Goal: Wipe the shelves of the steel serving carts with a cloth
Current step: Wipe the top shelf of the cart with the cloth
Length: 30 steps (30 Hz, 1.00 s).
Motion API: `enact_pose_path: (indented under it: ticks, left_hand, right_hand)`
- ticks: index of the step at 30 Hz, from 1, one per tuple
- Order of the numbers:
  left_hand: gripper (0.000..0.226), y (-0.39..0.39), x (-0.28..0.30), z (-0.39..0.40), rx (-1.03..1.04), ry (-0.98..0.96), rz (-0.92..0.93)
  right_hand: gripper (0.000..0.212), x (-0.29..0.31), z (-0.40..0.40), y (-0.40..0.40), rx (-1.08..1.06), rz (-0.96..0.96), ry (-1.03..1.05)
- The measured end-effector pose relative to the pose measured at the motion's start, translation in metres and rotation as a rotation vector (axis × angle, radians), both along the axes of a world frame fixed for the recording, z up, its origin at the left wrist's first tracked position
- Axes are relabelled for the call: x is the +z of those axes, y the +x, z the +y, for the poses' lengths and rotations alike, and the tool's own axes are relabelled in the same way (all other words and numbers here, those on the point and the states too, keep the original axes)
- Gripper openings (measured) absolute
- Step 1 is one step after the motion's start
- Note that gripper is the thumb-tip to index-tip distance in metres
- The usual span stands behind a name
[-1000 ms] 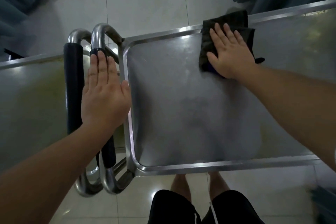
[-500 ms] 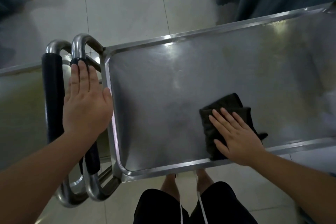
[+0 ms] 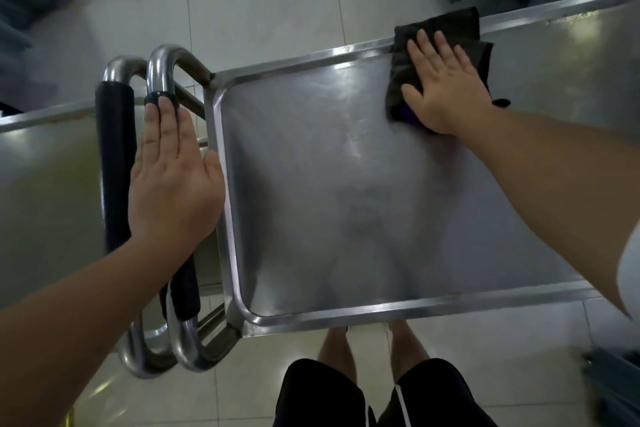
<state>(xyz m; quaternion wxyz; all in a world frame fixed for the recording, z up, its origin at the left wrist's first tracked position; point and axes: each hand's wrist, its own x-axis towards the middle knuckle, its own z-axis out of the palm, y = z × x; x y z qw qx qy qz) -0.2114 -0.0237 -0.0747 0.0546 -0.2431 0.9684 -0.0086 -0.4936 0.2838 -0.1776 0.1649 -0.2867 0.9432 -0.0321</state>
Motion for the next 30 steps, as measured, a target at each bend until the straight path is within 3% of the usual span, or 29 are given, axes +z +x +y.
enact_pose_path:
  ticks: [4, 11, 14, 18, 23, 26, 30]
  left_hand:
    - [0.066, -0.002, 0.000, 0.002, -0.007, 0.001, -0.002]
    - [0.067, -0.001, 0.004, 0.005, -0.016, 0.023, 0.018]
    - [0.068, -0.001, 0.003, 0.006, -0.019, 0.027, 0.020]
    - [0.068, -0.001, 0.000, 0.005, -0.039, 0.029, 0.033]
    - [0.067, 0.000, 0.000, 0.004, -0.039, 0.027, 0.050]
    - [0.067, -0.001, 0.000, 0.002, -0.049, 0.027, 0.049]
    - [0.067, -0.001, 0.000, -0.003, -0.060, 0.034, 0.055]
  right_hand:
    - [0.076, 0.002, 0.029, 0.049, -0.006, -0.021, -0.014]
    - [0.078, -0.001, 0.149, 0.222, -0.012, -0.048, 0.073]
    - [0.078, -0.004, 0.156, 0.257, -0.090, -0.055, 0.121]
    - [0.082, -0.008, 0.091, 0.295, -0.138, -0.041, 0.089]
    - [0.085, -0.009, -0.045, 0.367, 0.012, -0.123, -0.068]
    - [0.076, -0.009, -0.115, 0.393, 0.191, -0.190, -0.159]
    - [0.072, -0.011, -0.142, 0.396, 0.279, -0.191, -0.182]
